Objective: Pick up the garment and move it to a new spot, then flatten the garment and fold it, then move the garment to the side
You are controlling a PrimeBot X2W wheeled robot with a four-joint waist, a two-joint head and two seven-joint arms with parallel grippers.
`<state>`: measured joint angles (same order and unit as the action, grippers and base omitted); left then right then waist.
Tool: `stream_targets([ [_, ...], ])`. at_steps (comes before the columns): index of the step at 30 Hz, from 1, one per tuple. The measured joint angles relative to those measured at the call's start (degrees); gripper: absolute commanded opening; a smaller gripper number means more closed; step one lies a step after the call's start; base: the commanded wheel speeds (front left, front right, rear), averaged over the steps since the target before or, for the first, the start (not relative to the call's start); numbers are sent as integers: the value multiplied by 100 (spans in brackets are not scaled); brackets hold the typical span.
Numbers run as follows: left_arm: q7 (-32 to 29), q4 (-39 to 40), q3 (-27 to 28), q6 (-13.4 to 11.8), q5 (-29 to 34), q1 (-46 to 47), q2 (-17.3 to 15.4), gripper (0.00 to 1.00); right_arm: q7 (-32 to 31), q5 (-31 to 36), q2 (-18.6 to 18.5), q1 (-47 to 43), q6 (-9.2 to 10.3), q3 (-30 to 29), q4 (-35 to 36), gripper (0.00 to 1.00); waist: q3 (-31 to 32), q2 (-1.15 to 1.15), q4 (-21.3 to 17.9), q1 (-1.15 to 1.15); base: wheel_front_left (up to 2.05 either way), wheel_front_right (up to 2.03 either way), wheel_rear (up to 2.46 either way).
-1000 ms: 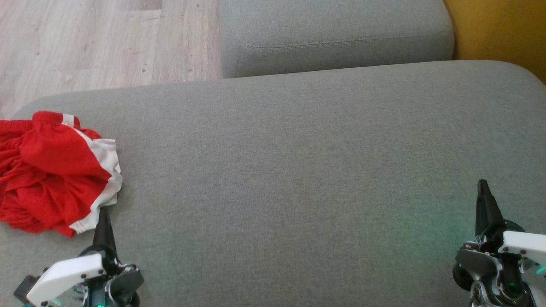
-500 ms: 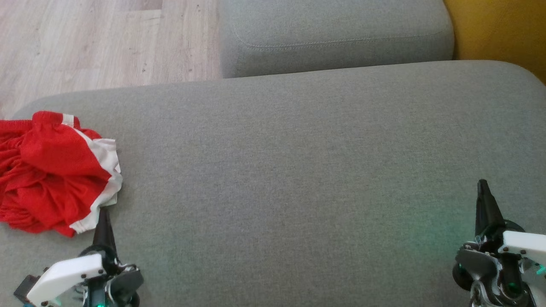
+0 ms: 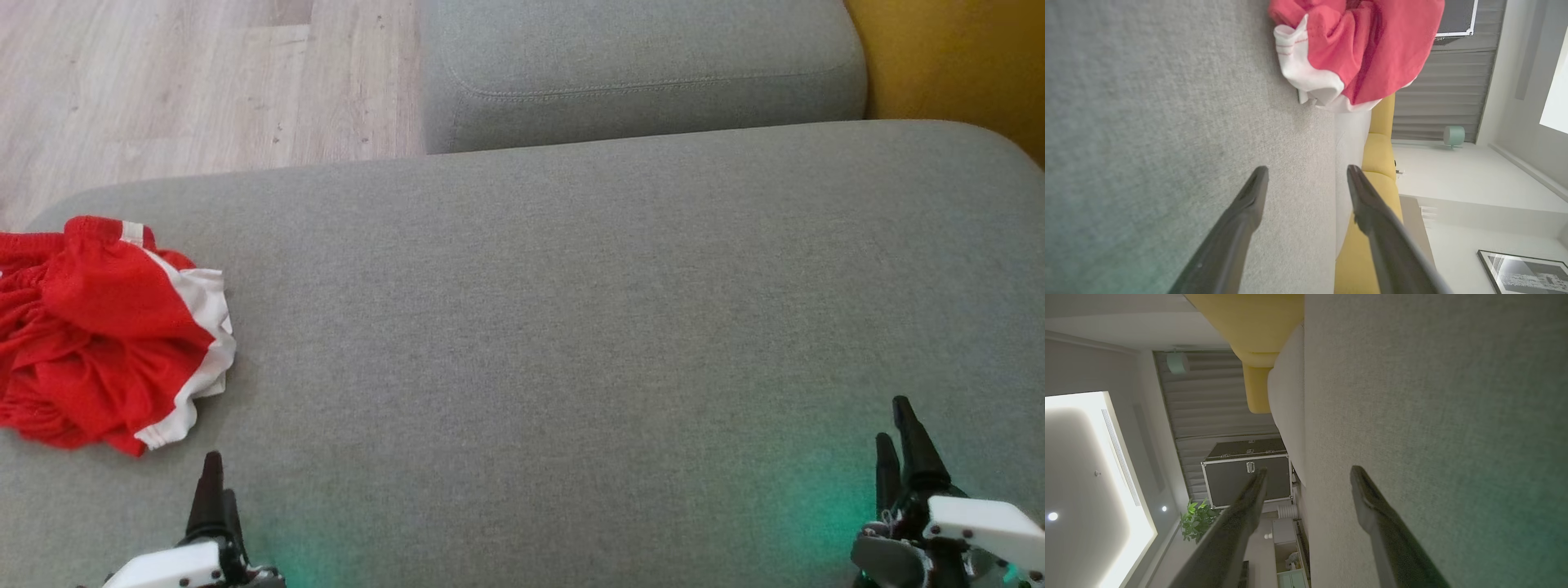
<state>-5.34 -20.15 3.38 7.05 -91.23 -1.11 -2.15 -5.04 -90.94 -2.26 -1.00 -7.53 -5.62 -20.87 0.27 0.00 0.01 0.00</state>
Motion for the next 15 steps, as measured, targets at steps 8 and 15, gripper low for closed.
stream_targets([
  [8,147,60,-18,-47,334,-3,1,100,115,458,0,2,0,68,-4,100,43,0,-8,0,0,0,0],
  [15,249,191,-164,-159,782,-9,0,100,235,1009,0,1,0,153,-2,100,96,0,-23,0,0,0,0],
])
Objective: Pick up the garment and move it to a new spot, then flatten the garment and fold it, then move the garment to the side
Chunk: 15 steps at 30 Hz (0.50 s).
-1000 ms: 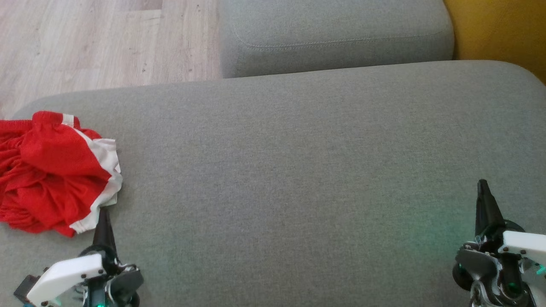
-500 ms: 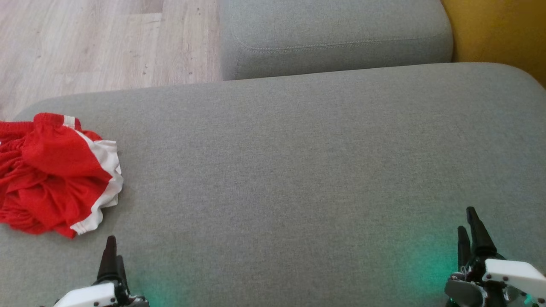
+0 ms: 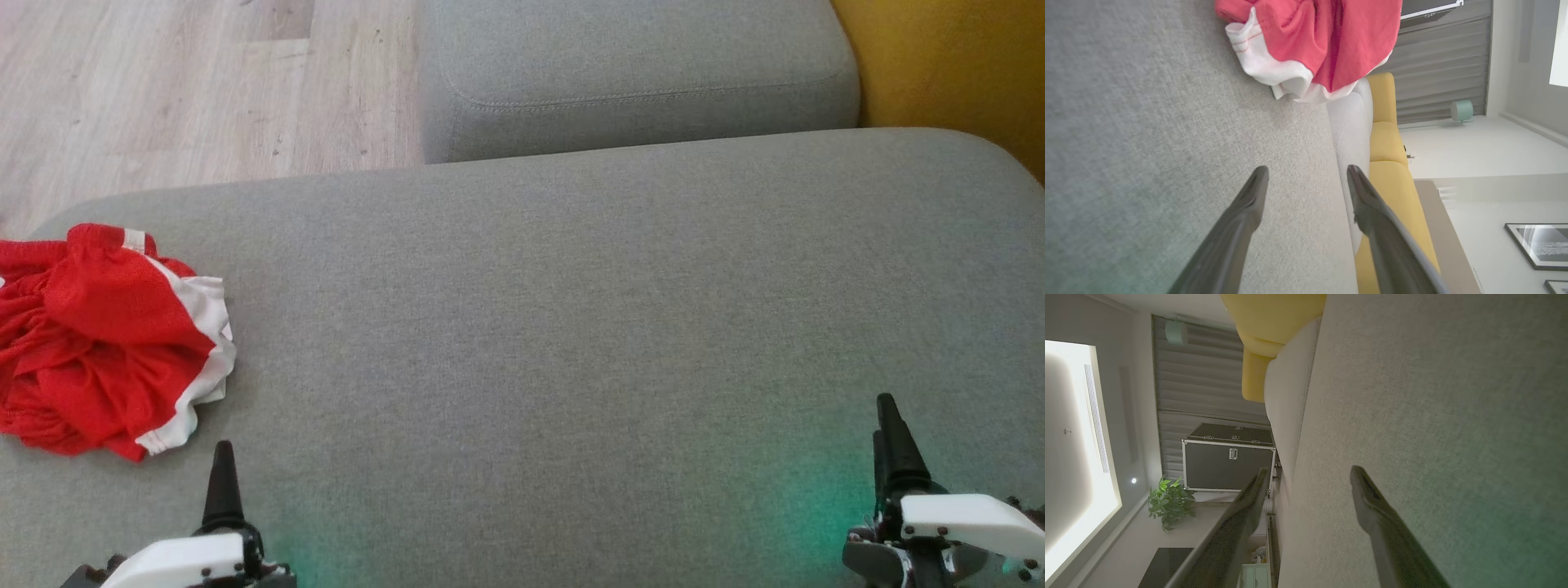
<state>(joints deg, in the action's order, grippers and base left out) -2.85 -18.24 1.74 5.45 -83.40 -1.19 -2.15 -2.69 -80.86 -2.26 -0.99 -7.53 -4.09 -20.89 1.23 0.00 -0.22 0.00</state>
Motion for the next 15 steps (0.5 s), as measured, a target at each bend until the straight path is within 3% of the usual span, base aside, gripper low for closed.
stream_targets([
  [15,249,392,-248,-353,1517,-77,1,100,240,1282,0,-15,0,204,279,100,79,0,-2,0,0,0,0],
])
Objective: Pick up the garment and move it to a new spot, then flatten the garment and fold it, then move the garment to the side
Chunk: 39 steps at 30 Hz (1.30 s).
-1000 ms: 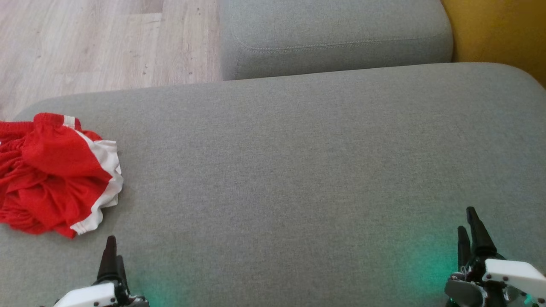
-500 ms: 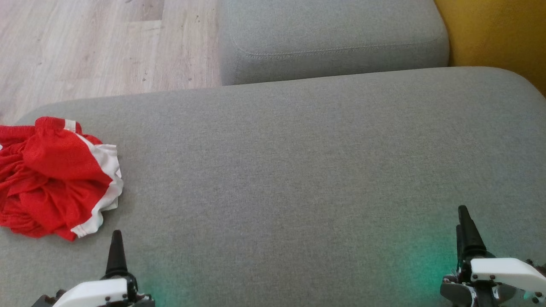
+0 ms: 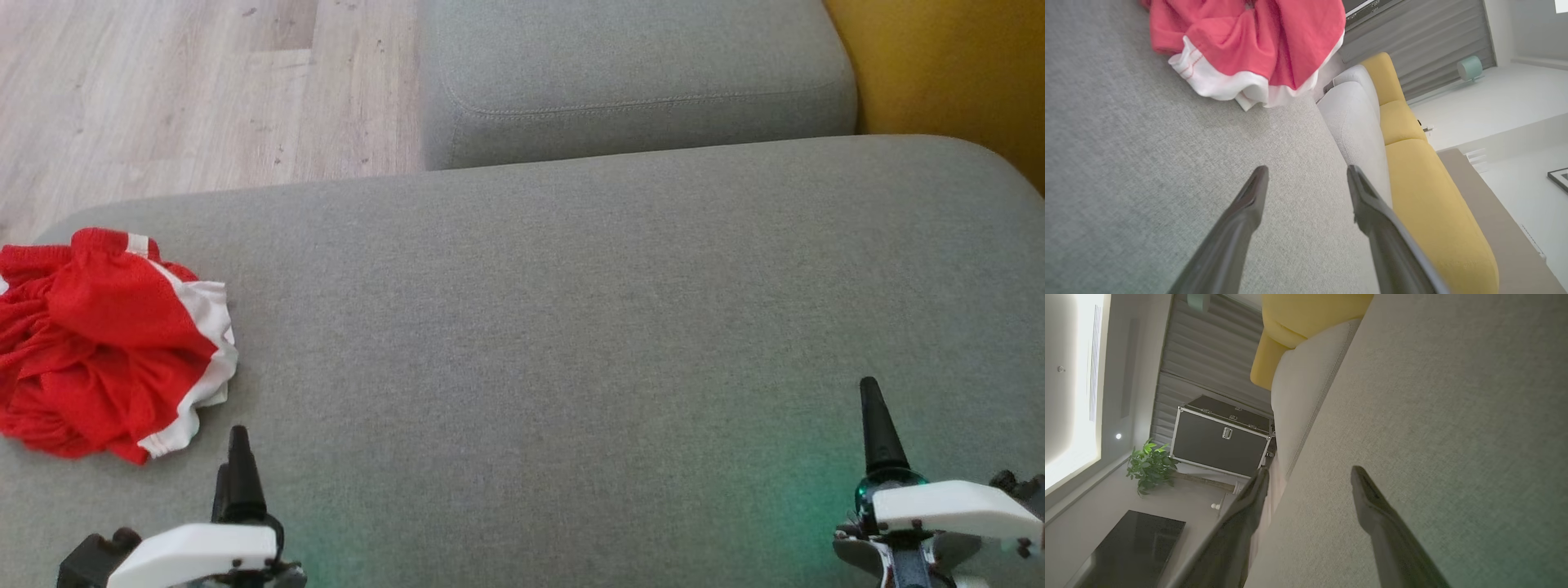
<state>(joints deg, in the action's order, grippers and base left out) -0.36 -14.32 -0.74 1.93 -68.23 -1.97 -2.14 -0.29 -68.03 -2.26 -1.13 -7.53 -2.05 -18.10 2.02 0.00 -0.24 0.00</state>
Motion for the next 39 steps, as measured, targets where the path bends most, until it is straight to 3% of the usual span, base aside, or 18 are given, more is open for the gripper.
stream_targets([
  [12,197,216,-212,-431,920,-84,-3,100,186,824,0,-37,0,178,77,100,68,0,22,0,0,0,0],
  [26,439,238,-502,-454,1792,-97,-7,100,434,1818,-1,-70,0,402,166,100,146,0,25,0,0,0,0],
  [39,658,415,-695,-697,2860,-223,-13,100,644,2803,-1,-81,0,590,249,100,219,0,97,0,0,0,0],
])
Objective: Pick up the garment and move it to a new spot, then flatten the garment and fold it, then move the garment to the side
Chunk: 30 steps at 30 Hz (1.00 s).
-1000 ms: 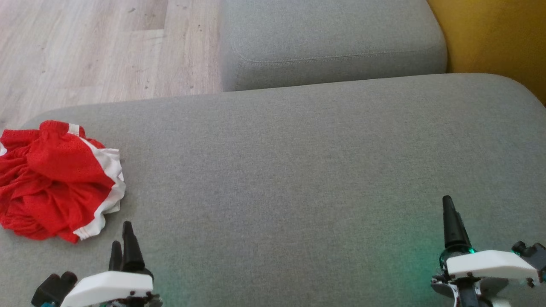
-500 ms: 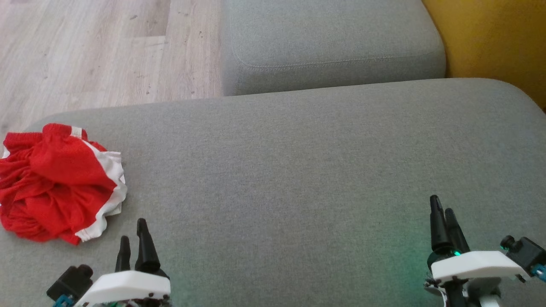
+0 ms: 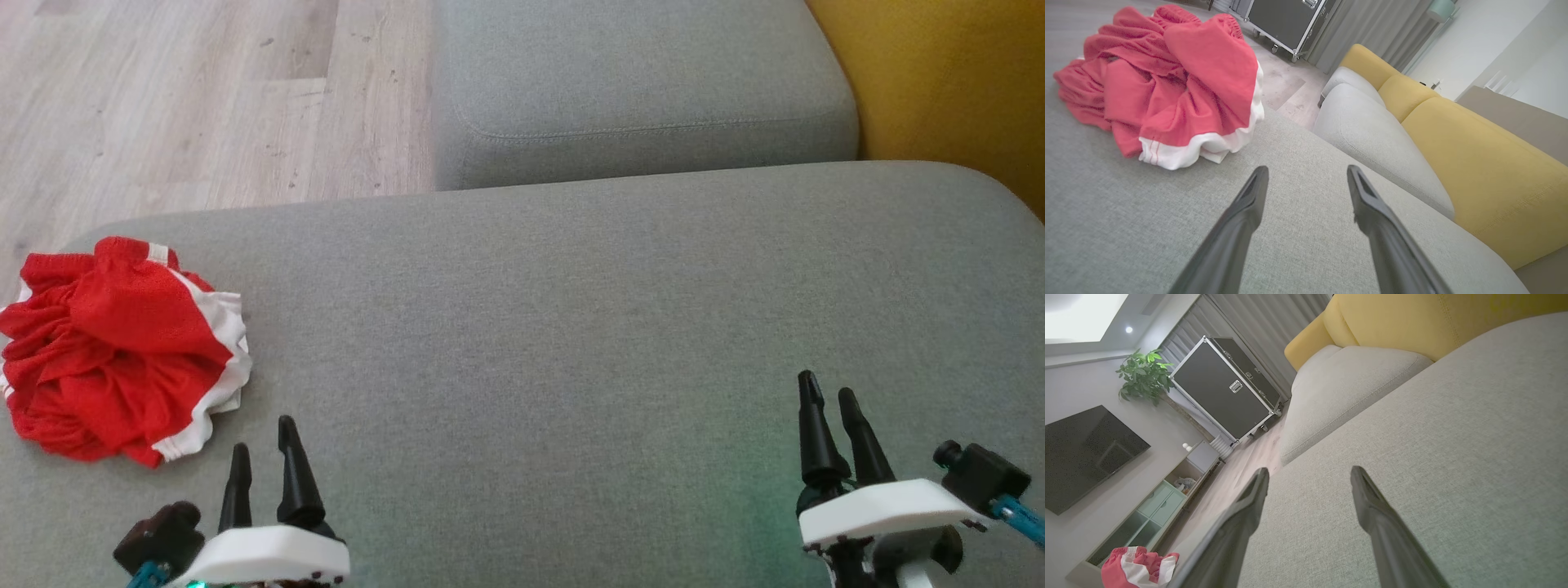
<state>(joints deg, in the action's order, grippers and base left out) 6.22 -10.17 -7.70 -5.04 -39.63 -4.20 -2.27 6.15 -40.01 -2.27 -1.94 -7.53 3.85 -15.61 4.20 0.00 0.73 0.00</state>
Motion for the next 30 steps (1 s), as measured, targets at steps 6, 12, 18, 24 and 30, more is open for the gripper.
stream_targets([
  [6,102,105,-116,-107,458,-5,-3,100,107,411,-1,-8,0,69,18,100,37,0,13,0,0,0,0],
  [12,204,111,-183,-191,875,-112,-9,100,204,837,-1,-9,0,130,53,100,58,0,12,0,0,0,0],
  [18,302,112,-287,-258,1287,-109,-12,100,301,1256,-2,-14,0,175,86,100,77,0,21,0,0,0,0],
  [24,401,111,-352,-379,1701,-112,-15,100,410,1669,-3,-28,0,218,89,100,111,0,33,0,0,0,0],
  [30,521,108,-396,-465,2107,-118,-20,100,509,2069,-3,-145,0,186,-4,100,123,0,65,0,0,0,0],
])
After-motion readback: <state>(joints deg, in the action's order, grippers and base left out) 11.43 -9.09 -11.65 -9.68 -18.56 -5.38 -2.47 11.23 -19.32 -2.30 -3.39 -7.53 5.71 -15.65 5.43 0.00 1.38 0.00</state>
